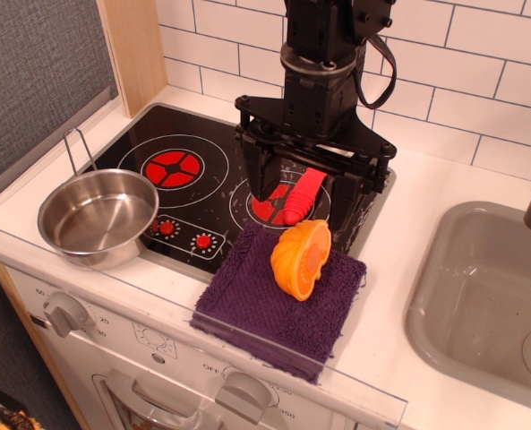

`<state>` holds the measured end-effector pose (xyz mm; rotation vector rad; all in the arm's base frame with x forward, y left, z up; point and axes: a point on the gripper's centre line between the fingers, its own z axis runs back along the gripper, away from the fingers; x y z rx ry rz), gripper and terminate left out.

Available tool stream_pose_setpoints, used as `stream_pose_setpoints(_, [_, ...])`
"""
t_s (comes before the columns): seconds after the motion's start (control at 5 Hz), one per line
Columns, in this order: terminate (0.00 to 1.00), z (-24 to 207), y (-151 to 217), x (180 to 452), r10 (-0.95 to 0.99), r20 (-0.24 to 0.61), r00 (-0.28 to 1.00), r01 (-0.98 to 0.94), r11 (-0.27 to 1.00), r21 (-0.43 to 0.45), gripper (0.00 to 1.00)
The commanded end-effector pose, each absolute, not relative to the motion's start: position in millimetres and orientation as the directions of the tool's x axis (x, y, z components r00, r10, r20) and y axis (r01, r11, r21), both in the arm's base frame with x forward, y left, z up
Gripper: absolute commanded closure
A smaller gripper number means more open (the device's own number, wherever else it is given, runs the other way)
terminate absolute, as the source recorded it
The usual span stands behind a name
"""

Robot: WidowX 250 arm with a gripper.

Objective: Move the metal pot beside the spoon.

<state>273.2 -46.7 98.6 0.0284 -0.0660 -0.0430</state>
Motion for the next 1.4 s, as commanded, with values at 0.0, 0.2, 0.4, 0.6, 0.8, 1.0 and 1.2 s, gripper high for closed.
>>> stream_pose_setpoints(0.0, [0.0,98.6,-46.7,273.2,-0.044,0.065,0.997,0.042,0.999,0.03,0.0])
stream_pose_setpoints(0.2, [0.0,102.1,-21.4,254.7,-0.003,0.079,0.997,-0.001,0.999,0.046,0.0])
stream_pose_setpoints(0.4, [0.0,107.4,10.4,232.5,0.058,0.104,0.993,-0.064,0.997,0.047,0.0])
stream_pose_setpoints(0.6, [0.0,98.8,36.8,221.9,0.055,0.089,0.995,-0.06,0.997,0.049,0.0])
stream_pose_setpoints(0.8, [0.0,65.4,59.2,227.1,-0.013,0.044,0.999,0.011,1.0,0.029,0.0])
stream_pose_setpoints(1.0, [0.0,42.5,75.0,240.0,-0.06,0.009,0.998,0.06,0.997,0.05,0.0])
stream_pose_setpoints(1.2, [0.0,31.1,87.5,249.0,-0.062,-0.02,0.998,0.063,0.996,0.058,0.0])
